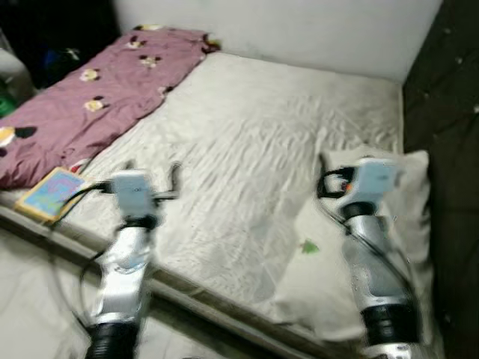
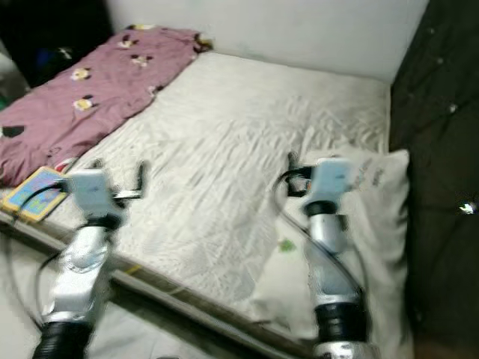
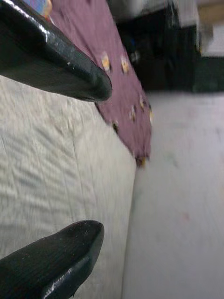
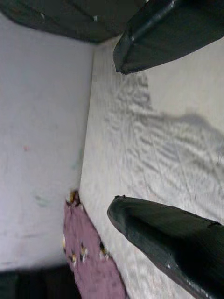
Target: Clean up the room
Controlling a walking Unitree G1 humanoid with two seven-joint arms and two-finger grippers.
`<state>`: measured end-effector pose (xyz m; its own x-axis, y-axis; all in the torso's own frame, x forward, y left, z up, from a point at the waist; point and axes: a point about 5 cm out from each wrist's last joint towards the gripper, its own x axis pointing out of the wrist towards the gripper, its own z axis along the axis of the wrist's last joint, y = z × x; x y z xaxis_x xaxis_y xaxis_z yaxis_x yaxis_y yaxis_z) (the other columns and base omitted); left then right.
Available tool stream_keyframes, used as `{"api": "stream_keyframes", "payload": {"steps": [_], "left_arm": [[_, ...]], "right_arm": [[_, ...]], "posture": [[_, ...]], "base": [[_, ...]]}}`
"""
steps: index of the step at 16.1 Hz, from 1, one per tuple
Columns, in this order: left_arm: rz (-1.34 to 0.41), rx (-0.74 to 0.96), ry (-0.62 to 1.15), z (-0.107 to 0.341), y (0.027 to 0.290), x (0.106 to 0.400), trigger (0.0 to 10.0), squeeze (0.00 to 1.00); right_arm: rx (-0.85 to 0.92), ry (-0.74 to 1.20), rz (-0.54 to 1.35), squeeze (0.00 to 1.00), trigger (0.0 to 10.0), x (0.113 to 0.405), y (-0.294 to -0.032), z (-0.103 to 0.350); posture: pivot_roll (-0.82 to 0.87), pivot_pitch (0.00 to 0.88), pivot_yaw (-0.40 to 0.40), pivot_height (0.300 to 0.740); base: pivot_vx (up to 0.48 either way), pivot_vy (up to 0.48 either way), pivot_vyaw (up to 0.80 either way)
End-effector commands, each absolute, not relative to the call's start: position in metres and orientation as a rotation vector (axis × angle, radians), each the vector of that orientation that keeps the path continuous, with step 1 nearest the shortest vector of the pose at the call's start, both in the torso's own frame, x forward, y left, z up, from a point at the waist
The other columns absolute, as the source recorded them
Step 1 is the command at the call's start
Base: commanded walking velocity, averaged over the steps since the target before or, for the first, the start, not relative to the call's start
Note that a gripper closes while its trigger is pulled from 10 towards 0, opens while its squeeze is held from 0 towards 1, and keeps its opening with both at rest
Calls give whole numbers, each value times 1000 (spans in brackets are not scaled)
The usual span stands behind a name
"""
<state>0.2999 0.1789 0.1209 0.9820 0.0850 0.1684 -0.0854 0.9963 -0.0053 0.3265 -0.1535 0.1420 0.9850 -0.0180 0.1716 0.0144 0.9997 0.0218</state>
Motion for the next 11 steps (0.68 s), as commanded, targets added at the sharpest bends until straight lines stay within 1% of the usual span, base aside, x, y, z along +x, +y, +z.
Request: {"api": "stream_keyframes", "payload": {"steps": [1,4,5,6,7,8,9,11], "left_arm": [[36,-27,-145,118,162,303,10000,0],[12,-24,-99,105,151,295,10000,0],[0,-20,-101,106,146,293,10000,0],[-17,-26,-104,109,145,291,10000,0],[-29,-23,-105,109,145,290,10000,0],[-38,-29,-101,108,146,287,10000,0],[-36,-31,-102,109,147,286,10000,0],[-32,-45,-116,114,147,285,10000,0]], "right_arm": [[2,-134,-106,0,10000,319,-178,131],[-2,-78,-116,0,10000,311,-176,116],[23,-71,-94,0,10000,311,-167,115],[7,-85,-64,0,10000,311,-159,119],[-3,-88,-57,0,10000,311,-157,120],[9,-63,-51,0,10000,309,-154,116],[15,-52,-49,0,10000,308,-154,115],[12,-26,-24,0,10000,305,-150,111]], "posture": [[-96,0,50,740],[-102,0,53,740],[-99,0,52,740],[-90,0,33,740],[-86,0,27,740],[-72,0,3,740],[-71,0,2,740],[-49,0,-29,740]], "base": [[0,0,0],[0,0,0],[0,0,0],[0,0,0],[0,0,0],[0,0,0],[0,0,0],[0,0,-800]]}}
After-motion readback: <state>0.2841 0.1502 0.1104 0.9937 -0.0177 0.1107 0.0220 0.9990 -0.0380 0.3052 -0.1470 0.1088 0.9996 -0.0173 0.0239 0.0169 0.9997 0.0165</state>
